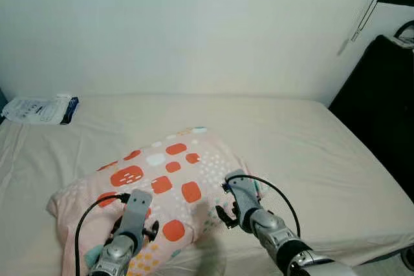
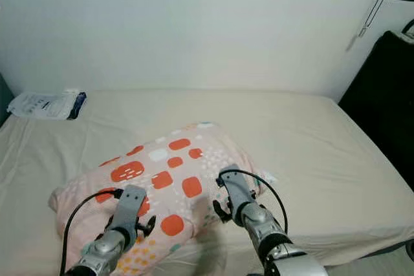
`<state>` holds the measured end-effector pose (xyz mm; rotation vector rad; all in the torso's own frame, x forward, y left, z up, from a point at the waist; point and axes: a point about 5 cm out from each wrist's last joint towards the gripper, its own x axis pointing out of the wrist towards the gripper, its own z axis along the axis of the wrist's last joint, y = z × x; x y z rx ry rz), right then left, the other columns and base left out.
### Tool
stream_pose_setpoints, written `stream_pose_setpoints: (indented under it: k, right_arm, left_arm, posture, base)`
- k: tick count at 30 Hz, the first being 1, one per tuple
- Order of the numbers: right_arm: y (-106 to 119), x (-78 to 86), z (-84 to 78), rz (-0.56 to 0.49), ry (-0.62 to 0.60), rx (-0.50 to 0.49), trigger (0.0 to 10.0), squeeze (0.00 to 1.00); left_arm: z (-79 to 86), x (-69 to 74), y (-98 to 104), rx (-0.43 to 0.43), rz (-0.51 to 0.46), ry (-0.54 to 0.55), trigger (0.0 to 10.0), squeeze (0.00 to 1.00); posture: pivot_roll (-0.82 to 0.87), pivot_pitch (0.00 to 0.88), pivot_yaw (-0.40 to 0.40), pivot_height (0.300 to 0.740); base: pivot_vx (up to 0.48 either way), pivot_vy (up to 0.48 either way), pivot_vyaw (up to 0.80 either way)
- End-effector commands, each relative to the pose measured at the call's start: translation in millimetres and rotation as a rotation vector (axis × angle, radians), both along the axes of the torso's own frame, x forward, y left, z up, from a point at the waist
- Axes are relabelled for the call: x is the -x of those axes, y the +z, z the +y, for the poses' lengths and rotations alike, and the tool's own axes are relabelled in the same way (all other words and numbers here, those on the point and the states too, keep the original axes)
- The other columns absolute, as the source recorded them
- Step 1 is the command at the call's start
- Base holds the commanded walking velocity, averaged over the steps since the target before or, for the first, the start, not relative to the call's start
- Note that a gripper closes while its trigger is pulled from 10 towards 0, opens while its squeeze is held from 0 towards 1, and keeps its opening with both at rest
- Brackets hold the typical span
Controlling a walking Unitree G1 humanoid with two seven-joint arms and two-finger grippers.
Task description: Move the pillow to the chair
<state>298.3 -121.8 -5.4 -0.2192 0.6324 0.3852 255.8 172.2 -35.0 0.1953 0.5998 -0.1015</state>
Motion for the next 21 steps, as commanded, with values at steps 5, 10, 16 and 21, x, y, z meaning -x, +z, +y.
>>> stream_pose_setpoints:
  k: [5, 10, 16, 21]
  right_arm:
    - [2.7, -4.9, -4.2, 0.024, -0.113, -0.031, 10.0, 0.0]
    - [2.6, -4.4, -5.1, 0.012, -0.128, -0.052, 10.0, 0.0]
    - [0.4, -2.1, -6.5, 0.028, -0.116, -0.045, 10.0, 0.0]
    - [3.5, -5.5, -6.6, 0.021, -0.147, -0.06, 10.0, 0.0]
  left_arm:
    - [9.8, 2.4, 1.0, -0.033, -0.024, 0.002, 10.0, 0.0]
    - [14.0, 8.1, -0.2, -0.025, -0.057, 0.036, 10.0, 0.0]
    - [10.7, 9.2, 1.1, -0.006, -0.093, 0.04, 10.0, 0.0]
    - [8.9, 8.8, 3.3, 0.005, -0.122, 0.05, 10.0, 0.0]
  posture:
    - [0.08, 0.0, -0.137, 0.74]
    - [0.07, 0.0, -0.119, 0.74]
    - [0.08, 0.0, -0.118, 0.74]
    - [0.08, 0.0, -0.107, 0.74]
  base:
    - [0.0, 0.0, 0.0]
    - [0.0, 0.0, 0.0]
    - [0.0, 0.0, 0.0]
    - [0.0, 0.0, 0.0]
